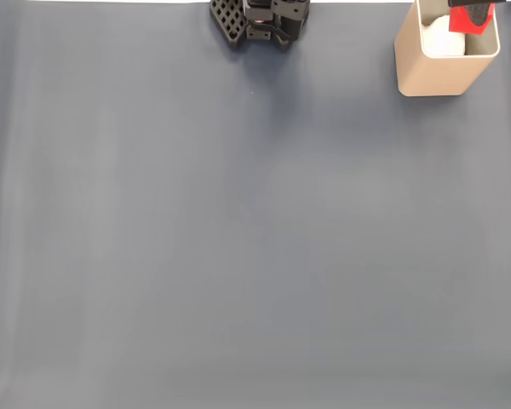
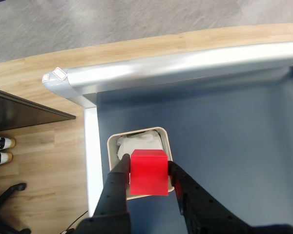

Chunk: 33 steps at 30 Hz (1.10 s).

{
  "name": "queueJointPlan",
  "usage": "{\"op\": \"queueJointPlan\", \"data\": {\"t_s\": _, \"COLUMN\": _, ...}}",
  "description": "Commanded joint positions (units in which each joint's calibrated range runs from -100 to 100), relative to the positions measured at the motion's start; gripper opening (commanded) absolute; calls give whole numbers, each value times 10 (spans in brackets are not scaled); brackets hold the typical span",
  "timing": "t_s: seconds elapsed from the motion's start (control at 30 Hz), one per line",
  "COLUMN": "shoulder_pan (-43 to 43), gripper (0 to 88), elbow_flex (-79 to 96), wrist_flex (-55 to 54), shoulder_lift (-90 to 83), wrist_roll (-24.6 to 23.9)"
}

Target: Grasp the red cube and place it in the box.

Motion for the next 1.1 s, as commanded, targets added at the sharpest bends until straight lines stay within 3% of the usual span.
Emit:
{"op": "queueJointPlan", "data": {"t_s": 0.0, "shoulder_pan": -3, "gripper": 8, "elbow_flex": -8, "wrist_flex": 1, "shoulder_lift": -20, "wrist_roll": -3}}
{"op": "queueJointPlan", "data": {"t_s": 0.53, "shoulder_pan": -5, "gripper": 20, "elbow_flex": -3, "wrist_flex": -37, "shoulder_lift": -26, "wrist_roll": -10}}
{"op": "queueJointPlan", "data": {"t_s": 1.07, "shoulder_pan": -2, "gripper": 236, "elbow_flex": 1, "wrist_flex": -56, "shoulder_lift": -23, "wrist_roll": -3}}
